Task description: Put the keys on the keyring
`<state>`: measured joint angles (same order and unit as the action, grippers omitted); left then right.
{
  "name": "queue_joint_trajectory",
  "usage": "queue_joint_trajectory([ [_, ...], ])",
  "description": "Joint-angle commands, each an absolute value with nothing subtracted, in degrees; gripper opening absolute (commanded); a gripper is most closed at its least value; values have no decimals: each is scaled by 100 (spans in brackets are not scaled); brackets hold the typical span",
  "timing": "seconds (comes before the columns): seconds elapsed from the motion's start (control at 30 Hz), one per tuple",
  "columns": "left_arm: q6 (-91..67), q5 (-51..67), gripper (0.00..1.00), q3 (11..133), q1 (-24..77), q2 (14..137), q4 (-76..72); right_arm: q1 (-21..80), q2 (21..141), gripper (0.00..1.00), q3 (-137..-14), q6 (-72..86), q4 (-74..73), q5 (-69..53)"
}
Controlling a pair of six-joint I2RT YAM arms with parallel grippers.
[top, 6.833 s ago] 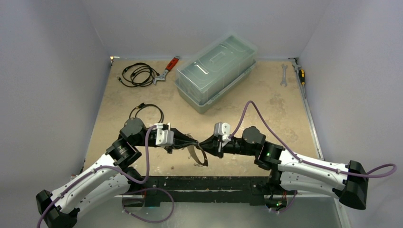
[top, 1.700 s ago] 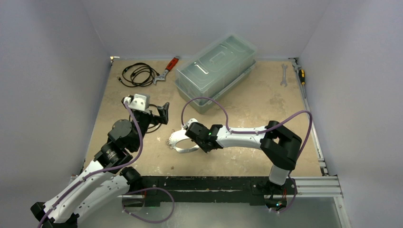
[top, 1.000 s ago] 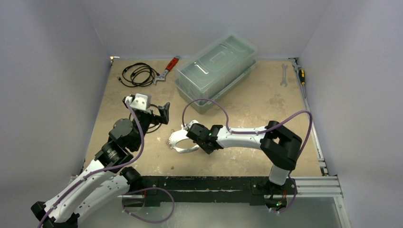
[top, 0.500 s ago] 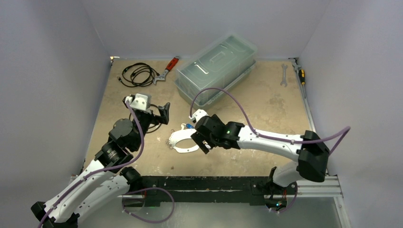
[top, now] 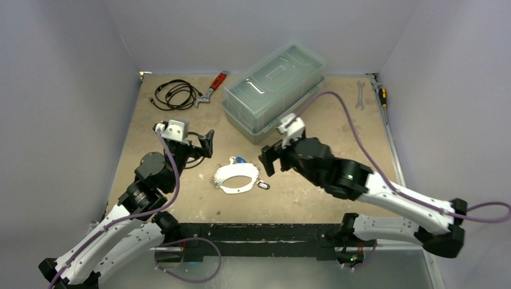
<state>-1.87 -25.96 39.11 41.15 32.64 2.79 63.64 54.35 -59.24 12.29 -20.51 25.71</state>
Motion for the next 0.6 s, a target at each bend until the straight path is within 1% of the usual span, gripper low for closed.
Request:
queue_joint_trajectory([
  [0.0,-118,-2593,99,4101,4074,3218,238,6363,4297,99,-5038,1241,-497,2800],
  [0.13,-110,-2639,100,4080,4076,3182,226,6363,3309,99,-4096,1646,554,3234],
  [0.23,-105,-2676,99,4085,4074,3228,237,6364,2673,99,-3508,1726,1072,3432],
  [0.37,-114,-2681,99,4100,4069,3252,264,6363,2245,99,-3174,1946,1109,3831],
  [0.57,-122,-2664,99,4087,4074,3267,255,6363,1948,99,-2911,2056,835,3920],
])
